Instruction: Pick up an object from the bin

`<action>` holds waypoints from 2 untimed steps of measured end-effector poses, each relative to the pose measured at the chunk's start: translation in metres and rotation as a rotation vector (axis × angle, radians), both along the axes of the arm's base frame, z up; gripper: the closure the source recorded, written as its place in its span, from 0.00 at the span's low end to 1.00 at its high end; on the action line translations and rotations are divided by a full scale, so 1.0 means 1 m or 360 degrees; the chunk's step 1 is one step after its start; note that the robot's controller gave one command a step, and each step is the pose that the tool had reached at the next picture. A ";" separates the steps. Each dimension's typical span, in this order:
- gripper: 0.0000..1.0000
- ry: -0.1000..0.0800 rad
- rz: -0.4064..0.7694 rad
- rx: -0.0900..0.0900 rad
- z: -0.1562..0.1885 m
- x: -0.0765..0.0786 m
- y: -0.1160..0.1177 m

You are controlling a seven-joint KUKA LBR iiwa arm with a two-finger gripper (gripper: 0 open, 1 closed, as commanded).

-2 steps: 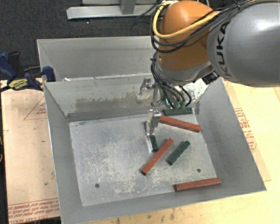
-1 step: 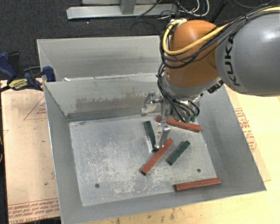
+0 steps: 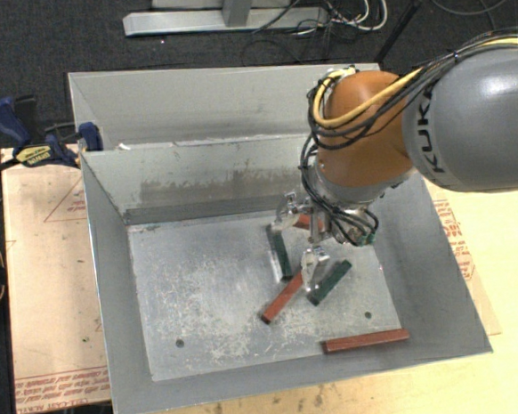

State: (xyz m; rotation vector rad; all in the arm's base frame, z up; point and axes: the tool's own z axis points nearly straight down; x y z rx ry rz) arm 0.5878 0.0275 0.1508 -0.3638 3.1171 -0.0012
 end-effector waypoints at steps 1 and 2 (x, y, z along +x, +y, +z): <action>0.00 0.0001 -0.0084 0.0003 -0.045 0.011 -0.016; 1.00 -0.0008 0.0692 -0.0015 -0.067 0.016 -0.008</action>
Offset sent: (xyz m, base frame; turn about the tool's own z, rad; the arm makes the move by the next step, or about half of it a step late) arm 0.0087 -0.0038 -0.0808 -0.4408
